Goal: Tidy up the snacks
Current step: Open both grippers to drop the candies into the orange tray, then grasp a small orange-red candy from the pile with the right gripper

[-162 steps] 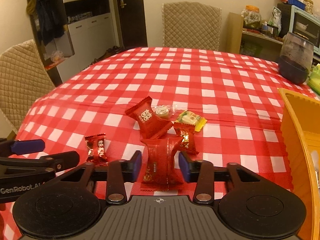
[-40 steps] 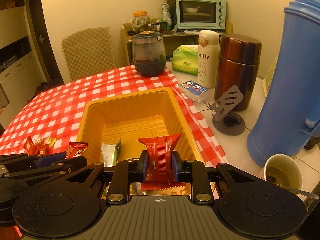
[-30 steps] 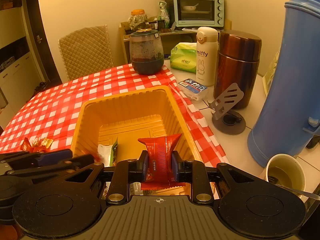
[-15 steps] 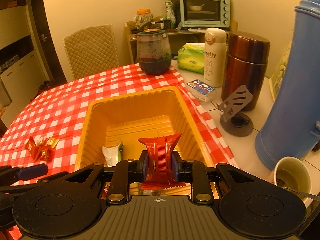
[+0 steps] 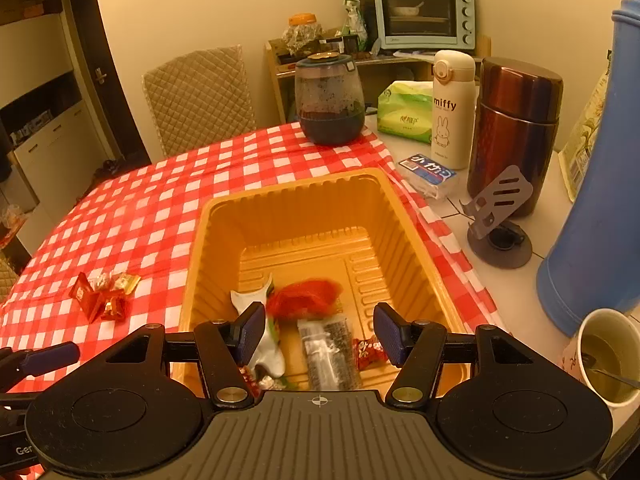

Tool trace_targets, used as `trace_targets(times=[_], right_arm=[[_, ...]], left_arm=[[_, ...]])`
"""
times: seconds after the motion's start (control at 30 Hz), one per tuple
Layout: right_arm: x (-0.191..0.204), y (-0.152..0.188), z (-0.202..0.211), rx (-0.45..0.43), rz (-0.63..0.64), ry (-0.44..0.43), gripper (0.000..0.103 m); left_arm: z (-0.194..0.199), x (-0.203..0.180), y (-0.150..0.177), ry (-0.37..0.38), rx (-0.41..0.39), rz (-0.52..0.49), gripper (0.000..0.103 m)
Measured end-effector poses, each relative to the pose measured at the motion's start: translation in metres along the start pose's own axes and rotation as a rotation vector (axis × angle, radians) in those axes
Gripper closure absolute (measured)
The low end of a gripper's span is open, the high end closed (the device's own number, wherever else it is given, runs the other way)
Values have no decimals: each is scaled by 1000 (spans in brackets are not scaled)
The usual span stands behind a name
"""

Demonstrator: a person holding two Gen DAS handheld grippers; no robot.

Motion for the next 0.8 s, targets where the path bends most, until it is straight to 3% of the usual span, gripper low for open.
trace_targets(times=[0.8], right_arm=[[73,36,62,27,77,-66,42]], left_arm=[[87,63,25,-101,-34,53,13]])
Point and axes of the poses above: each gripper's, at about its wrist camera, not at the fingertips, and z roughly against the way its jaws point, x to its left, y to its underside, the point moved 1 cm from there along -z, roughly the way its jaws point, and after that the axes turned 7 degrees about -x, right-handed, at the moved point
